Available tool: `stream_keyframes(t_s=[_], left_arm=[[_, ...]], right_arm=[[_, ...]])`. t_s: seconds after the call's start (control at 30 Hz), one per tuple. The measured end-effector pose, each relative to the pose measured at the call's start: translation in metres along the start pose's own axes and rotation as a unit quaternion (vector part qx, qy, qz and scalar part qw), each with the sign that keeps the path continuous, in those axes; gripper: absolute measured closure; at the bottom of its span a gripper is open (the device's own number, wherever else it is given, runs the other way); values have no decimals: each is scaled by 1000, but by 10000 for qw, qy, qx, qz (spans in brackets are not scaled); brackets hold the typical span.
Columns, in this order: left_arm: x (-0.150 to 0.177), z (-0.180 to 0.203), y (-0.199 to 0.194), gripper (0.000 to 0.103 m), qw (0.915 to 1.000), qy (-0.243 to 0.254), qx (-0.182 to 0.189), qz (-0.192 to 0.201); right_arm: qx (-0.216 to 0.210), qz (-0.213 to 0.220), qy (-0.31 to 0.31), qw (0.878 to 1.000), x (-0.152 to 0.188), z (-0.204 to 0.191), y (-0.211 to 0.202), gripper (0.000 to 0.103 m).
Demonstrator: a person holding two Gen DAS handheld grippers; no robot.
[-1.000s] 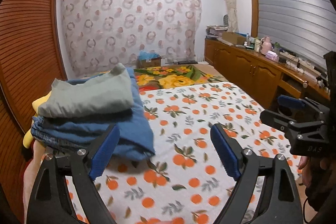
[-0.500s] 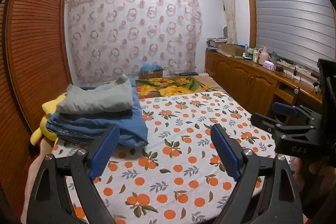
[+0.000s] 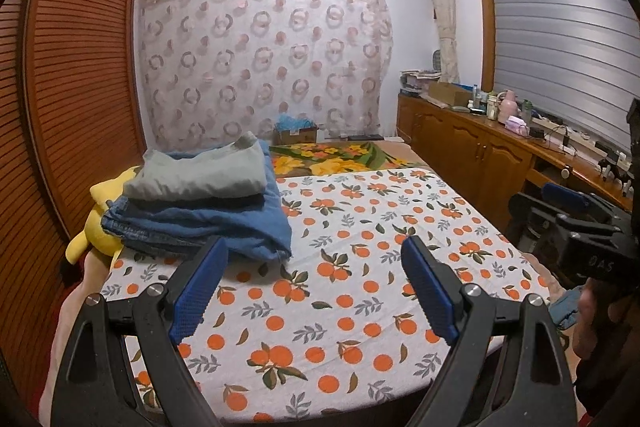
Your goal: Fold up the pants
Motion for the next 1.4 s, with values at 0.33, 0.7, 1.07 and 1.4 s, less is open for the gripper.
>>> stream_keyframes(t_s=[0.33,0.7,1.07,1.4], left_arm=[[10,-13,0,14,9998,-120,-128,-11],[10,-14,0,14,9998,-114,-141,-15],[10,-14,0,14,9998,-111,-148,-22],[10,-14,-1,14,9998,-117,-140,-10]], right_arm=[[122,-30,-54,9999,17,1,10,11],[100,7,-71,9999,17,3,11,11],[75,52,-105,9999,18,4,11,11],[65,60,-137,9999,19,3,11,11]])
Point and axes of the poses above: each gripper's, at about its wrist camera, not at the fingertips, and y roughly the way its jaws point, z to its right, x to its underside, the point moved 2 cm from there along y, roughly the way its jaws point, and after that the axes turned 6 degrees about x, right-handed, at the moved point
